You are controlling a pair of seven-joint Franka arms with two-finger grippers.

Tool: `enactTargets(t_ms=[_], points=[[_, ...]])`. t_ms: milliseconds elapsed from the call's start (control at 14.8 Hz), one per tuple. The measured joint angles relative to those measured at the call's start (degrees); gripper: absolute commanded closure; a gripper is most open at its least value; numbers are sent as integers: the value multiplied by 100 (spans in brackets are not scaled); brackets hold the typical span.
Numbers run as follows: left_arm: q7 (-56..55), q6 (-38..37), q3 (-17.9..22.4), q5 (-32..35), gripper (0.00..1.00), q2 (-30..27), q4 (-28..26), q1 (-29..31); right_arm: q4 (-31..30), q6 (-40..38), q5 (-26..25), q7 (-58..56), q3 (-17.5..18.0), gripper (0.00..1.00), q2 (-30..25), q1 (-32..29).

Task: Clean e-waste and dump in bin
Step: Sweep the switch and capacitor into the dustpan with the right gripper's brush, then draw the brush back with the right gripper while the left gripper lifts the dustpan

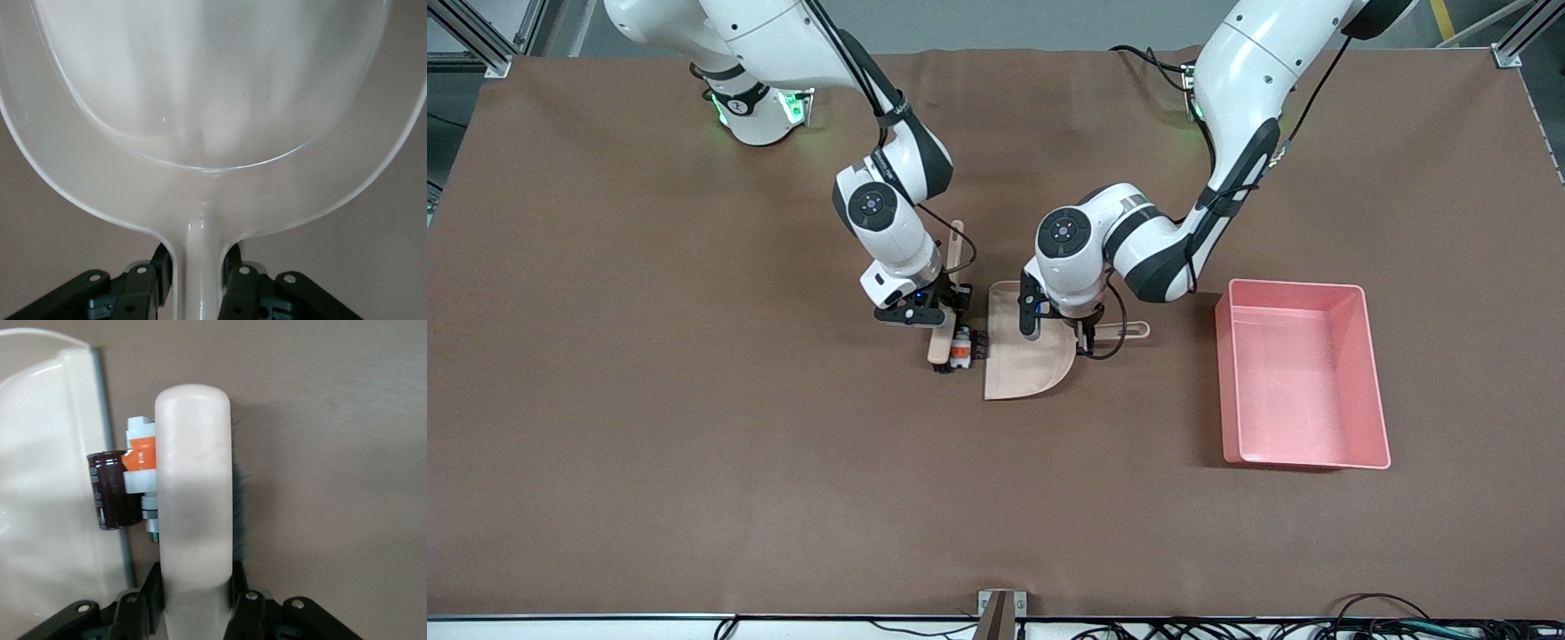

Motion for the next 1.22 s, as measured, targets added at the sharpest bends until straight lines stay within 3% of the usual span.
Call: enactTargets(t_ms=[947, 1218], points=[[-47, -17, 1, 9, 78, 0, 7, -19, 705, -16, 112, 446, 183, 100, 376, 409], [-47, -17, 2, 9, 79, 0, 7, -18, 915, -723, 115, 448, 85, 100, 383, 321]])
